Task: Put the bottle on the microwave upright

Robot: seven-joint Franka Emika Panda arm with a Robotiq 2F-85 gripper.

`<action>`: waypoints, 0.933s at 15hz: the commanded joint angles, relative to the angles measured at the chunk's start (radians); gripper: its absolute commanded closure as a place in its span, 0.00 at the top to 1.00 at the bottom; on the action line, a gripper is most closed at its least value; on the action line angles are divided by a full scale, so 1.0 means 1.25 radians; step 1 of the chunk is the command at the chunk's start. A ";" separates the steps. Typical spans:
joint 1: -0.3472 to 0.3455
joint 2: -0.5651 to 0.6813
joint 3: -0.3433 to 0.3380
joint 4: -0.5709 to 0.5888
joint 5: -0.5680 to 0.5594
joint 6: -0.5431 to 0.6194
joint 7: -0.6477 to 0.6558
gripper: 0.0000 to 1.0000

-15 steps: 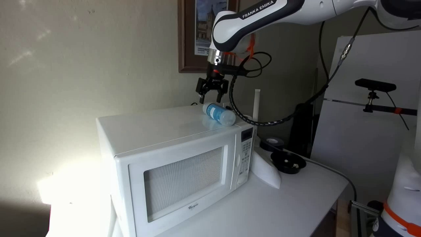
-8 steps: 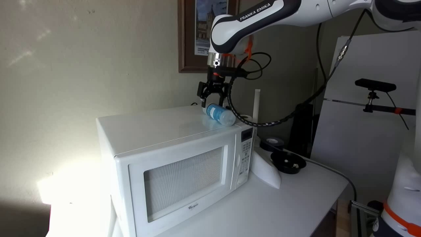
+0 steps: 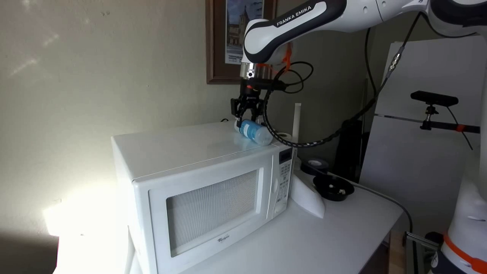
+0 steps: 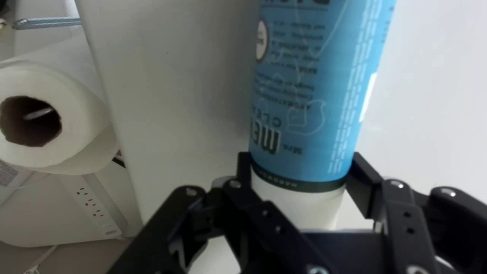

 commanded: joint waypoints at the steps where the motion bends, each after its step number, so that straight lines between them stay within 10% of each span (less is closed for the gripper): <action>1: 0.012 0.009 -0.012 0.017 -0.006 -0.015 0.010 0.36; 14: 0.036 -0.121 0.010 -0.112 -0.023 0.367 -0.183 0.35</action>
